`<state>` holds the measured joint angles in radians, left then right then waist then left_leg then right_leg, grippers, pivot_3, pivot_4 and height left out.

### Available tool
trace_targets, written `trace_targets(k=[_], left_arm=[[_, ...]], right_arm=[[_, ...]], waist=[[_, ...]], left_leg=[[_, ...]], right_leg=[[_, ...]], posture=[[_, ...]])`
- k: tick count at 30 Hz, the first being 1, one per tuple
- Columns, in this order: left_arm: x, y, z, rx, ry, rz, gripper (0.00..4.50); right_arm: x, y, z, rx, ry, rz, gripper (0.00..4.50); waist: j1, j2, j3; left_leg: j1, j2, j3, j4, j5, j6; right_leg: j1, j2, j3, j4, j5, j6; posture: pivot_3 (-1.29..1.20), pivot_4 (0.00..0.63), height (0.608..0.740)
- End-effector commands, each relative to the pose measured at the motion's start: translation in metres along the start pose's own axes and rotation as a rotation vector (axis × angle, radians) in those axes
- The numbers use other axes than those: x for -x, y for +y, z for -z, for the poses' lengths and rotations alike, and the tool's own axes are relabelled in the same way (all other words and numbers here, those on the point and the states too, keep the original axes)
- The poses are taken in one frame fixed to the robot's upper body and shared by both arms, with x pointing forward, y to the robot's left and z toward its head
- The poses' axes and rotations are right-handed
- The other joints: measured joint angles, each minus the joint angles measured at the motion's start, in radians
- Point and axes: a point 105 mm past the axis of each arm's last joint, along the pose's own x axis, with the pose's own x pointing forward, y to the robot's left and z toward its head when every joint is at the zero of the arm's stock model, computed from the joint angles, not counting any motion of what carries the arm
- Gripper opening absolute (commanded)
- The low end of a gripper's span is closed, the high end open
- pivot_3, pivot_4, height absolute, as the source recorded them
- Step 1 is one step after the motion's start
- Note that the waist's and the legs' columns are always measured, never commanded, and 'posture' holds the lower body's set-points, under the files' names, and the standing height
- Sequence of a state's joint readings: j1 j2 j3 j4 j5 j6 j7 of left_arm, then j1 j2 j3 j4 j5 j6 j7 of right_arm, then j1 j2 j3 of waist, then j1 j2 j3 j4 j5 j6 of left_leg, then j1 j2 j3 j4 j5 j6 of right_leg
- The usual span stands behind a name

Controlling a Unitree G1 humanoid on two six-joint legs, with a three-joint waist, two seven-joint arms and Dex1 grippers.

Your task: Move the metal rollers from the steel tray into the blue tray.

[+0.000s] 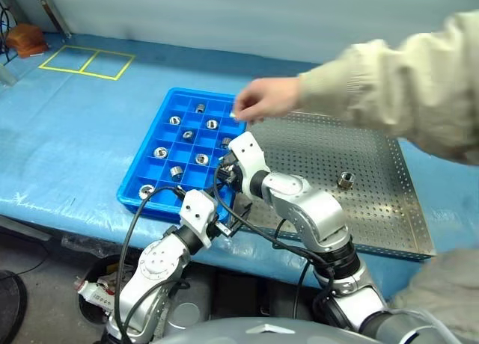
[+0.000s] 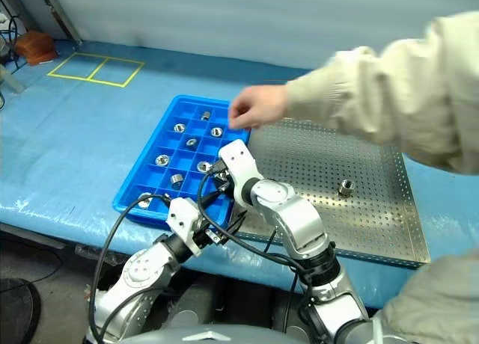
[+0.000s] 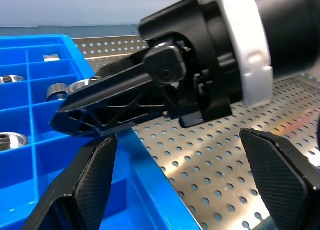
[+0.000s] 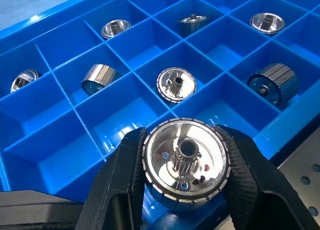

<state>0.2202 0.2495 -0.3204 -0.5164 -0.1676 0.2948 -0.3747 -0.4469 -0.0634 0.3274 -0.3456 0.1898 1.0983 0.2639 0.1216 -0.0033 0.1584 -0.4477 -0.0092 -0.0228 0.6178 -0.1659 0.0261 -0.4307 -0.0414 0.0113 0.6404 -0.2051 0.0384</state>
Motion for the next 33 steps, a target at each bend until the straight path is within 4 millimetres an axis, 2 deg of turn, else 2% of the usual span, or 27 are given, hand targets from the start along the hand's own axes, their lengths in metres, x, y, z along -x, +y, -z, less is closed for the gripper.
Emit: trace_targets(k=[1, 7, 12, 14, 20, 33], left_arm=[[0.007, 0.002, -0.015, -0.045, -0.064, -0.016, 4.3], [0.016, 0.015, -0.008, -0.048, -0.067, -0.104, 4.3], [0.015, 0.021, 0.003, -0.035, -0.057, -0.107, 4.3], [0.014, 0.025, 0.008, -0.03, -0.054, -0.108, 4.3], [0.012, 0.034, 0.023, -0.02, -0.046, -0.095, 4.3], [0.015, 0.036, 0.03, -0.011, -0.049, -0.057, 4.3]], right_arm=[[0.004, 0.009, -0.011, 0.012, -0.049, -0.035, 1.72], [0.001, 0.008, -0.009, 0.005, -0.041, -0.032, 1.72], [-0.002, 0.003, -0.005, -0.003, -0.018, -0.007, 1.72], [-0.001, 0.001, -0.003, -0.005, -0.013, 0.004, 2.48], [0.003, -0.008, -0.002, -0.021, -0.014, 0.052, 4.41], [0.012, -0.017, -0.004, -0.068, -0.051, 0.116, 4.46]], waist=[[0.003, 0.0, 0.0], [0.018, 0.0, 0.0], [0.037, 0.0, 0.0], [0.045, 0.0, 0.0], [0.073, 0.001, -0.001], [0.082, 0.004, -0.004]], left_leg=[[0.0, 0.0, 0.0, 0.0, 0.0, 0.0], [0.0, 0.0, -0.001, -0.004, 0.0, 0.0], [0.0, 0.0, -0.001, -0.005, -0.001, 0.0], [-0.001, 0.0, -0.001, -0.005, -0.002, 0.0], [0.0, 0.001, -0.001, -0.005, -0.002, 0.0], [0.001, 0.002, 0.0, -0.005, -0.002, 0.0]], right_leg=[[0.0, 0.0, 0.0, -0.001, 0.0, 0.0], [-0.001, -0.001, -0.002, -0.006, 0.0, 0.0], [-0.001, 0.0, -0.004, -0.01, 0.0, 0.0], [-0.001, 0.0, -0.004, -0.01, 0.0, 0.0], [0.0, -0.001, -0.006, -0.01, 0.0, 0.0], [0.001, -0.003, -0.011, -0.01, 0.0, 0.0]], posture=[[0.35, 0.15, 0.74], [0.38, 0.15, 0.74], [0.39, 0.15, 0.74], [0.39, 0.15, 0.74], [0.38, 0.15, 0.74], [0.34, 0.15, 0.74]])
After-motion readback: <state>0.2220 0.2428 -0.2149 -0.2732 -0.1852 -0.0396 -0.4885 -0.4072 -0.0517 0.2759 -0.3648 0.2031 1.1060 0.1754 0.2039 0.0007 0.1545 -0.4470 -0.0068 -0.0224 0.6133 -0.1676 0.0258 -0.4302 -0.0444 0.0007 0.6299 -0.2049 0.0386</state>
